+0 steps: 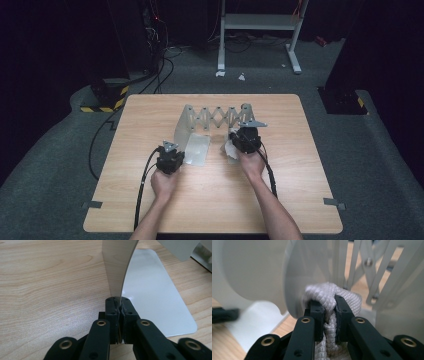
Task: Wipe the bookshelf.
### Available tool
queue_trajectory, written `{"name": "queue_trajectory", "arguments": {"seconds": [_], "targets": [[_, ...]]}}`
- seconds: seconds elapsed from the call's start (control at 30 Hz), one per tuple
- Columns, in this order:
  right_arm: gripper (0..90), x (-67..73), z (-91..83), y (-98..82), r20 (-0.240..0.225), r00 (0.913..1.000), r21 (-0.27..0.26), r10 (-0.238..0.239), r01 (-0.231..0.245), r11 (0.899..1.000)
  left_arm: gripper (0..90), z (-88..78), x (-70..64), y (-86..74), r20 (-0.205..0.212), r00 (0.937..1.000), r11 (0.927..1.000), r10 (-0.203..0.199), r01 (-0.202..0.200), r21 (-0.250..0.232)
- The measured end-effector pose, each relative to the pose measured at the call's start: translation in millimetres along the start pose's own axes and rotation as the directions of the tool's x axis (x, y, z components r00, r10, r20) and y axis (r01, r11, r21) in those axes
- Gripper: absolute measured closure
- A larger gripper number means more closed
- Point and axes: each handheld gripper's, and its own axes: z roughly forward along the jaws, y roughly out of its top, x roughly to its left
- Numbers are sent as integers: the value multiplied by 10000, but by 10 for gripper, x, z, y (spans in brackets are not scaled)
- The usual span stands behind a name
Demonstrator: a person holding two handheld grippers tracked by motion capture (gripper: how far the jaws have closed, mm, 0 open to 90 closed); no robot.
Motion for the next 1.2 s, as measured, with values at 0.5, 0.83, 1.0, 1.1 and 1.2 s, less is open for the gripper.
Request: {"name": "queue_trajectory", "arguments": {"seconds": [0.5, 0.83, 1.0, 1.1, 1.2], "targets": [[804, 121, -151, 238, 298, 9986, -685, -427, 446, 9966, 856, -2, 3, -1, 16, 10000, 10000, 90, -90, -1], [805, 32, 267, -75, 478, 9982, 648, -369, 338, 9973, 854, -2, 8, -1, 50, 9999, 9999, 155, -155, -10], [805, -50, 315, -49, 73, 9999, 952, 102, -109, 9954, 854, -3, 10, -1, 47, 9998, 9998, 189, -189, -3], [804, -61, 235, 21, 57, 10000, 546, -9, 6, 9985, 854, -2, 11, -1, 51, 9998, 9998, 208, -208, -12], [804, -67, 122, 143, -4, 10000, 61, 54, -54, 10000, 854, -3, 12, 0, 57, 9997, 9997, 226, -226, -2]]}}
